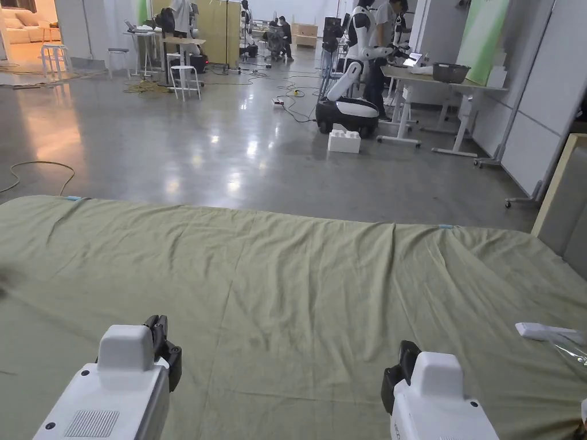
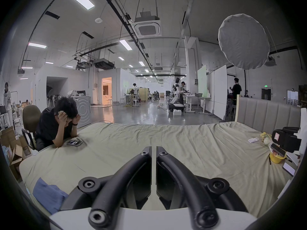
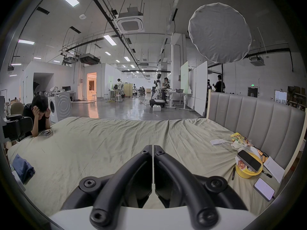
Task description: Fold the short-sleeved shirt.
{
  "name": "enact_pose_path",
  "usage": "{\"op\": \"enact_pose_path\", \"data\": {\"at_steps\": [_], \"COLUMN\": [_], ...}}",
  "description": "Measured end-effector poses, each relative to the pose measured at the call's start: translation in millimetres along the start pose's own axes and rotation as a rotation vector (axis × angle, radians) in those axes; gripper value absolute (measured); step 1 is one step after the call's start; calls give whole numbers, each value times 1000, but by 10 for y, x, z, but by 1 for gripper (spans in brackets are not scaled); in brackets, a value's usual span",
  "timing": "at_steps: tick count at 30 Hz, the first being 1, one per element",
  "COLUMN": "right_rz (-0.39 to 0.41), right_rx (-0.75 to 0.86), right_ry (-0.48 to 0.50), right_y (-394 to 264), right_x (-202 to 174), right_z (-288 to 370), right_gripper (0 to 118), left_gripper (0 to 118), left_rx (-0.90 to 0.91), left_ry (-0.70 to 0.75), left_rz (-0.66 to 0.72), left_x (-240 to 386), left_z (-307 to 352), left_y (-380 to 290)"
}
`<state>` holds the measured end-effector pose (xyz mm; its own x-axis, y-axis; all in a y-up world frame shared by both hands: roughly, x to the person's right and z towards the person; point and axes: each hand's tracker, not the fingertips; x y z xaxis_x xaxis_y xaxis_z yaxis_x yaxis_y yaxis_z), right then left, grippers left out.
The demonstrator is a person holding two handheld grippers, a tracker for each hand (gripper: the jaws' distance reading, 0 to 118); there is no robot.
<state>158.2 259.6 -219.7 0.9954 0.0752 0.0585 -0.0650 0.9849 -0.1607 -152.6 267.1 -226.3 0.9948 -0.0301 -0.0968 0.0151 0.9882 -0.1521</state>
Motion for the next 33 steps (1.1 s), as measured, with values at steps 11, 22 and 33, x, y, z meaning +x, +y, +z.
{"op": "enact_pose_path", "data": {"at_steps": [11, 22, 33], "right_rz": [8, 35, -76], "right_rx": [-16, 19, -71], "right_ry": [-2, -37, -71], "right_y": [-28, -9, 20], "right_x": [-17, -40, 3], "right_z": [-11, 6, -96], "right_gripper": [60, 112, 113], "left_gripper": [42, 111, 111], "left_rx": [8, 23, 30], "left_ry": [12, 45, 65], "left_rz": [-15, 22, -48], "left_x": [12, -64, -52], "left_z": [29, 37, 18], "left_y": [22, 8, 13]}}
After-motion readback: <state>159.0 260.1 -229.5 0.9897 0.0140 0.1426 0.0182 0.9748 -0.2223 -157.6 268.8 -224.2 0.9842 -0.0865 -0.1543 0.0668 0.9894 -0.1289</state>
